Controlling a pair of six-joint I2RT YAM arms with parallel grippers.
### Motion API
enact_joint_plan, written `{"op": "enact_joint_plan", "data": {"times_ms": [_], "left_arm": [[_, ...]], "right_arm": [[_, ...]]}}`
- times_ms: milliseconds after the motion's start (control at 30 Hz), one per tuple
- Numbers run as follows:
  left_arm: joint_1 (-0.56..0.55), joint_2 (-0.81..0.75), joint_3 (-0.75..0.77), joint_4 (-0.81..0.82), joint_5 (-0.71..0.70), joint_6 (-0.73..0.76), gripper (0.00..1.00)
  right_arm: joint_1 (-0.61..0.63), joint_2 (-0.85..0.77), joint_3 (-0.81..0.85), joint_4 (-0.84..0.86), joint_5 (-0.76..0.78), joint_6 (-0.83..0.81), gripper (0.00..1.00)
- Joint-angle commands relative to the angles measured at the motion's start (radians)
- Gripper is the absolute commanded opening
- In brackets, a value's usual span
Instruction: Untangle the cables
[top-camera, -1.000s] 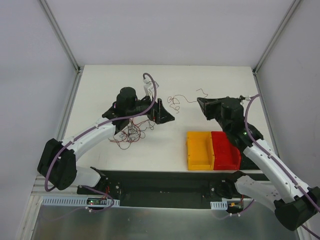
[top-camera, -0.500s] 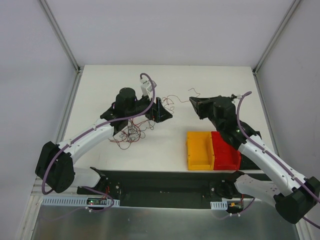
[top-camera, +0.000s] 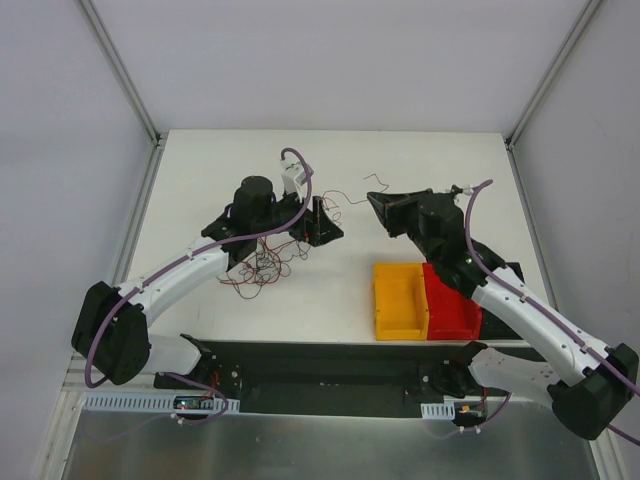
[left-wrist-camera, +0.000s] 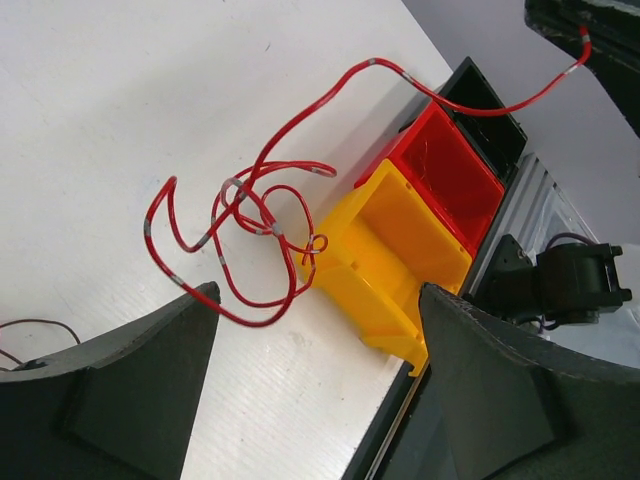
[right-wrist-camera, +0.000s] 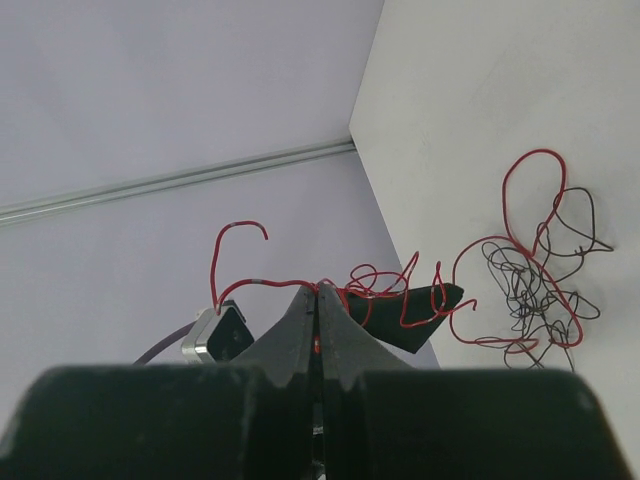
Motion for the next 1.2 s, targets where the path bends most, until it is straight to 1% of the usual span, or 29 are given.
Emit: {"op": "enact_joint_plan", "data": {"times_ms": [0,200,267,367,500,633,733,867,967,1033,1100,1167], "left_arm": [[-0.001,-0.030,0.038,0.010,-0.023,0.009,0.79],[-0.001,-0.057,0.024,0.024,-0.043,0.015,0.74],[-0.001,-0.066,0.020,0.027,-0.051,0.017,0.70],[-0.001,-0.086,0.007,0.030,-0.089,0.020,0.61],[-0.001,-0.114,-0.014,0.049,-0.116,0.031,0.41],[-0.001,-0.105,-0.002,0.024,-0.117,0.034,0.27],[-0.001,-0.094,0.000,0.015,-0.123,0.029,0.17],[-0.001,-0.082,0.001,0.009,-0.129,0.029,0.01],[-0.001,-0.077,0.006,-0.006,-0.140,0.034,0.00],[-0.001,-0.070,0.021,-0.040,-0.165,0.043,0.00],[-0.001,-0.063,0.035,-0.071,-0.194,0.044,0.00],[-0.001,-0.057,0.041,-0.086,-0.200,0.049,0.00]], "right_arm": [[0.027,0.000,0.063,0.070,0.017,0.009,0.00],[0.059,0.005,0.073,0.078,0.021,0.003,0.00],[0.068,0.011,0.076,0.079,0.018,0.004,0.00],[0.085,0.016,0.079,0.079,0.017,0.000,0.01],[0.097,0.019,0.080,0.079,0.027,-0.011,0.01],[0.097,0.002,0.082,0.079,0.073,-0.063,0.00],[0.096,-0.033,0.085,0.139,0.125,-0.138,0.00],[0.085,-0.099,0.111,0.142,0.220,-0.279,0.00],[0.038,-0.174,0.111,0.142,0.265,-0.393,0.00],[-0.039,-0.245,0.106,0.142,0.259,-0.468,0.00],[-0.111,-0.306,0.117,0.139,0.274,-0.607,0.00],[-0.156,-0.357,0.151,0.108,0.302,-0.754,0.00]]}}
